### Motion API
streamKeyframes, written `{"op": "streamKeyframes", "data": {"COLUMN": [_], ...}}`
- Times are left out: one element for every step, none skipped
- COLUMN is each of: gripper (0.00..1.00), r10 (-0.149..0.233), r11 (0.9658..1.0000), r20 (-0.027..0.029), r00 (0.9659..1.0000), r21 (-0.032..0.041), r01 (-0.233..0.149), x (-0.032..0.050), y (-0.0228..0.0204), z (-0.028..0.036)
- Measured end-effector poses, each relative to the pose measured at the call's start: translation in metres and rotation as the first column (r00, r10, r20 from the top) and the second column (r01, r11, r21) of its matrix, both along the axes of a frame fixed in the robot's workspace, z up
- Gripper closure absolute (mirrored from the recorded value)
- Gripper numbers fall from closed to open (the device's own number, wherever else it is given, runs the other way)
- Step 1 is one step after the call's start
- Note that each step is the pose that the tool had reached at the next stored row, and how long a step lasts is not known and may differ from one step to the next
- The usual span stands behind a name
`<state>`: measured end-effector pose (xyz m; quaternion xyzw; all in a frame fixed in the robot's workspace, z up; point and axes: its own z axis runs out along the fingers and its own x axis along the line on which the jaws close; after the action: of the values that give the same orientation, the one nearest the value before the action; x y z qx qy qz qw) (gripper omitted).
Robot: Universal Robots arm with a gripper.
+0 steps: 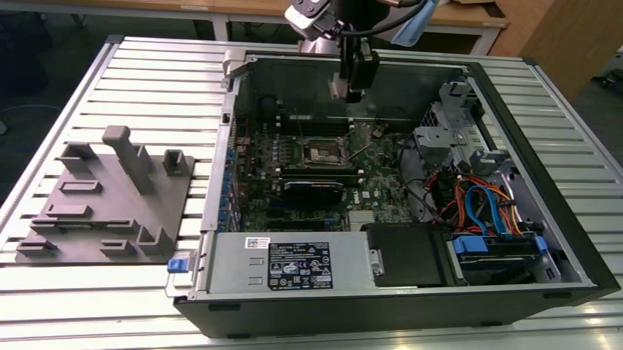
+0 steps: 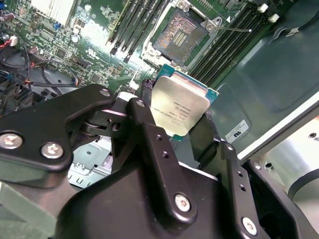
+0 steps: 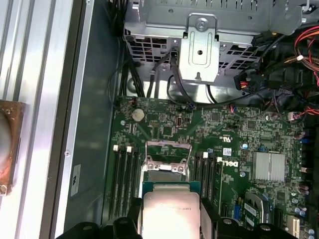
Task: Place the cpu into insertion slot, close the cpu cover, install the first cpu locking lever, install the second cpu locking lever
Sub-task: 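Place the cpu into insertion slot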
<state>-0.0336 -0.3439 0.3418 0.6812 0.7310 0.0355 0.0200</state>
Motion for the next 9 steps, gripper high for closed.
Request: {"op": "streamKeyframes", "data": {"gripper": [0.46, 0.46, 0.46, 0.46, 0.46, 0.46, 0.46, 0.46, 0.46], "r10": [0.000, 0.000, 0.000, 0.000, 0.000, 0.000, 0.000, 0.000, 0.000], "r11": [1.0000, 1.0000, 1.0000, 1.0000, 1.0000, 1.0000, 1.0000, 1.0000, 1.0000], "r20": [0.0000, 0.0000, 0.0000, 0.0000, 0.0000, 0.0000, 0.0000, 0.0000, 0.0000], "r00": [1.0000, 1.0000, 1.0000, 1.0000, 1.0000, 1.0000, 1.0000, 1.0000, 1.0000], "r21": [0.0000, -0.0001, -0.0001, 0.0000, -0.0001, 0.0000, -0.0001, -0.0001, -0.0001], "r01": [0.000, 0.000, 0.000, 0.000, 0.000, 0.000, 0.000, 0.000, 0.000], "x": [0.0000, 0.0000, 0.0000, 0.0000, 0.0000, 0.0000, 0.0000, 0.0000, 0.0000], "y": [0.0000, 0.0000, 0.0000, 0.0000, 0.0000, 0.0000, 0.0000, 0.0000, 0.0000], "z": [-0.0006, -0.0012, -0.0018, -0.0023, -0.0029, -0.0035, -0.0041, -0.0047, -0.0053]}}
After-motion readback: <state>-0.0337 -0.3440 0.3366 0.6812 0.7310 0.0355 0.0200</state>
